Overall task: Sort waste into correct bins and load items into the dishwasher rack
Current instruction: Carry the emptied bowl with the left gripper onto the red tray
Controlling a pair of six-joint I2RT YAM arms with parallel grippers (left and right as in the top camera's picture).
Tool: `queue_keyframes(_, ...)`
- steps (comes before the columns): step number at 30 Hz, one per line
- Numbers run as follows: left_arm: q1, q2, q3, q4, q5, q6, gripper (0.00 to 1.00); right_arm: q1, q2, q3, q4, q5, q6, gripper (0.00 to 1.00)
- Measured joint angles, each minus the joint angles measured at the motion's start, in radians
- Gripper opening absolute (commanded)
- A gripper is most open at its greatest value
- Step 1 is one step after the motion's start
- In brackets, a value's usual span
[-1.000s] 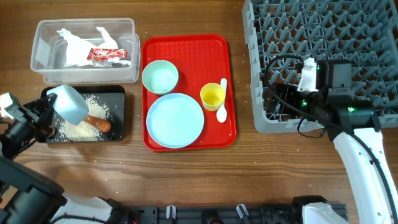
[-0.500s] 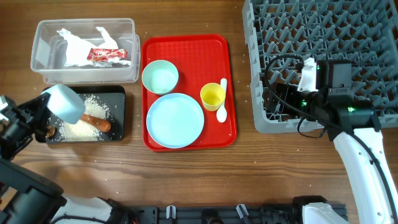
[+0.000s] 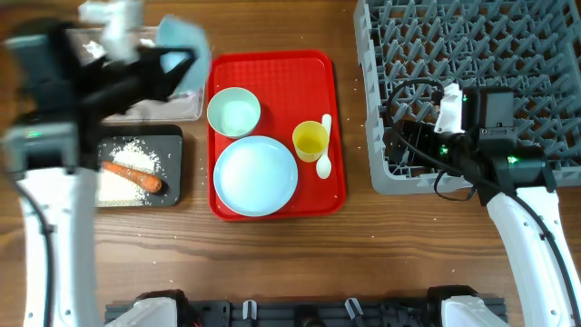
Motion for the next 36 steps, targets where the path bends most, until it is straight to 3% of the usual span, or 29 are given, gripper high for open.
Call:
queue_keyframes(3, -0.252, 0.051, 0.012, 0.094, -0.314, 0.004, 0.04, 0.000, 0.000, 0.000, -0.002, 0.000, 0.000, 1.00)
queue_keyframes(5, -0.346, 0.135, 0.013, 0.146, -0.461, 0.042, 0.04, 0.000, 0.000, 0.000, -0.010, 0.000, 0.000, 1.00)
queue_keyframes(9, -0.427, 0.371, 0.013, 0.225, -0.588, 0.132, 0.04, 0.000, 0.000, 0.000, -0.017, 0.000, 0.000, 1.00)
queue_keyframes(17, -0.465, 0.661, 0.011, 0.268, -0.639, 0.193, 0.04, 0.000, 0.000, 0.000, -0.016, 0.000, 0.000, 1.00)
queue_keyframes(25, -0.518, 0.673, 0.011, 0.267, -0.639, 0.204, 0.14, 0.000, 0.000, 0.000, -0.013, 0.000, 0.000, 1.00)
queue_keyframes(32, -0.518, 0.674, 0.011, 0.242, -0.641, 0.210, 0.35, 0.000, 0.000, 0.000, 0.010, 0.000, 0.000, 1.00)
queue_keyframes(36, -0.496, 0.670, 0.012, 0.198, -0.659, 0.112, 0.57, 0.000, 0.000, 0.001, 0.075, -0.028, 0.005, 1.00)
